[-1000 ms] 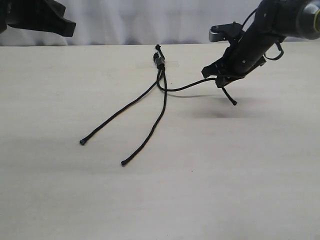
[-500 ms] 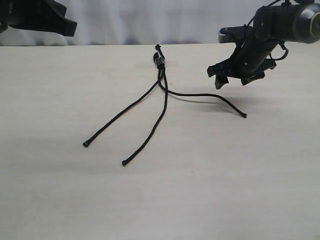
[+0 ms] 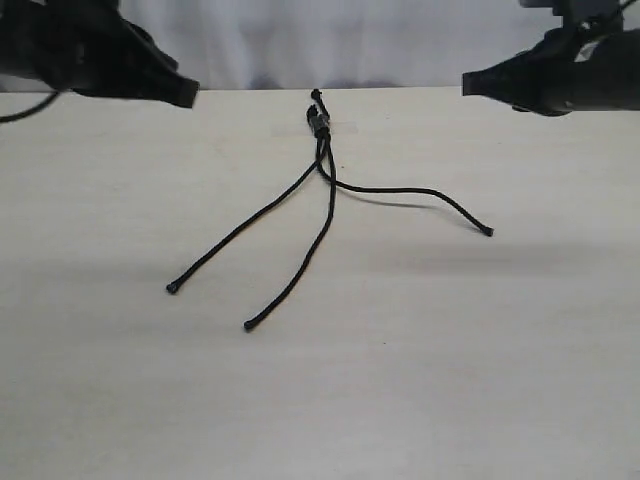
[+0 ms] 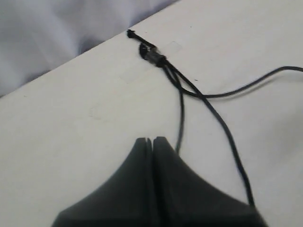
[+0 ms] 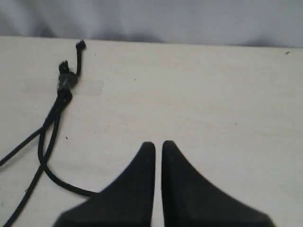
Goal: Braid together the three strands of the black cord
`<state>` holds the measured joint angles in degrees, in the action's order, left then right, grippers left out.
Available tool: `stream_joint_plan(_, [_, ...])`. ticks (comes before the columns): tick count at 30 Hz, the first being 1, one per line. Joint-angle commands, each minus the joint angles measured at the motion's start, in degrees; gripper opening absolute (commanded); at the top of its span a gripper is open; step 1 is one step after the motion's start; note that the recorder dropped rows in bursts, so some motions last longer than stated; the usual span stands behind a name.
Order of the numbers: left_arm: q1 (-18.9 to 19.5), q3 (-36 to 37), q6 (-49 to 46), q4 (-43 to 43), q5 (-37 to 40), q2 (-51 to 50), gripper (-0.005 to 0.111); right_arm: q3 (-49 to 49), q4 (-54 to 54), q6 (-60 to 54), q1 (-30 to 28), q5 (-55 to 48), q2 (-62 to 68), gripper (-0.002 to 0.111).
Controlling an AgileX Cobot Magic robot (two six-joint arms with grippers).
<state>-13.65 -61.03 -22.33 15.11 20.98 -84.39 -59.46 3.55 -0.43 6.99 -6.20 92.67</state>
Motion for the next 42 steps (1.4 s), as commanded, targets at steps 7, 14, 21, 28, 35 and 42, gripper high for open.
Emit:
stream_joint_plan(7, [-12.6,-4.5,-1.0,-0.5,-4.6,-22.7,0.044,8.9,0.4,-0.4,-0.2,14.6,-10.1,0.004])
stream_joint_plan(14, [-13.2,-4.5,-1.7,-0.9,-8.0,-29.3,0.047,8.9,0.4,-0.4,-0.2,14.8,-10.1,0.004])
stream_joint_plan(21, [-15.6,-6.5,-1.3,0.2,-2.2,-31.5,0.047,8.9,0.4,-0.4,-0.2,14.9,-10.1,0.004])
stream_joint_plan(28, [-15.6,-10.7,-1.2,-0.4,4.4,-35.3,0.047,8.9,0.4,-0.4,-0.2,14.8,-10.0,0.004])
stream_joint_plan(35, [-15.8,-12.4,1.6,-6.0,5.3,-38.1,0.047,8.9,0.4,-0.4,-0.2,16.3,-7.8,0.004])
stream_joint_plan(42, [-15.8,-12.4,1.6,-7.2,6.8,-38.4,0.033,8.9,0.4,-0.4,-0.2,17.9,-6.2,0.004])
